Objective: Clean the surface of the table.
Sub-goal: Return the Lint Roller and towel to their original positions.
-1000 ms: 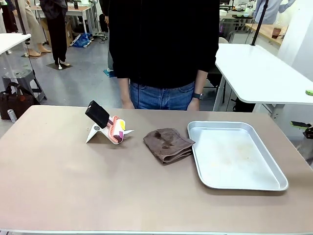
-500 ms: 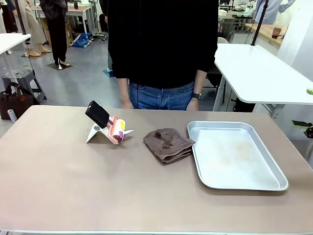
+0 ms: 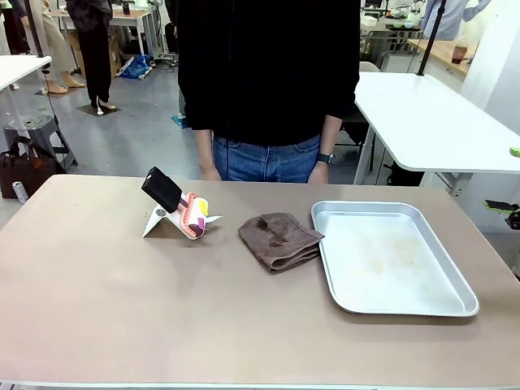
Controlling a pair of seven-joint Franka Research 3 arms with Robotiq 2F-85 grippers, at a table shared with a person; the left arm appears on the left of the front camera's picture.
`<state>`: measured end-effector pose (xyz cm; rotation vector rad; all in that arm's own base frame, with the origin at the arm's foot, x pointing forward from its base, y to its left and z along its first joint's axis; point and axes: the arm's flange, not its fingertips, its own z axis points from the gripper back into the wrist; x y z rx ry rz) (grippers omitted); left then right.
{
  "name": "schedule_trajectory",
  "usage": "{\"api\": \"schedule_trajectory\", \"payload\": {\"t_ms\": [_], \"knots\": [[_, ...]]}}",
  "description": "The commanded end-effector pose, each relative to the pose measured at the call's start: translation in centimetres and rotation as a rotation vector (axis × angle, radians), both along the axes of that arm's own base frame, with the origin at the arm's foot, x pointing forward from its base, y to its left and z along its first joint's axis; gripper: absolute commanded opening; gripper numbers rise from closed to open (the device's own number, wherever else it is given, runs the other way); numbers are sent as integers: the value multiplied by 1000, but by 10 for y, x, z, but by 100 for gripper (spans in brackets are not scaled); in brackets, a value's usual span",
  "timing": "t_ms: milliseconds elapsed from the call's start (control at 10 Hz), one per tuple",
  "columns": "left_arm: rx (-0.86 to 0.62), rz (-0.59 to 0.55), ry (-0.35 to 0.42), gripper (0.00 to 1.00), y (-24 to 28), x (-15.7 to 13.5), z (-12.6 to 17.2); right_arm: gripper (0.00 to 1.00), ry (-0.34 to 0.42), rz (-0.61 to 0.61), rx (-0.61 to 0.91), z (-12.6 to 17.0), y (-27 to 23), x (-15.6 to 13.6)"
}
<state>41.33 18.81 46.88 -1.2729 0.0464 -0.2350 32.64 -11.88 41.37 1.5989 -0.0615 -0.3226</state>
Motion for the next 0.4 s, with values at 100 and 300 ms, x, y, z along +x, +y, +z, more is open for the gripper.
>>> {"api": "schedule_trajectory", "payload": {"t_ms": [100,300], "knots": [[11,5,-1,100,-3,-4,0,100,-6,6,1,1,2,-5],[11,5,-1,100,-3,-4,0,100,-6,6,1,1,2,-5]]}}
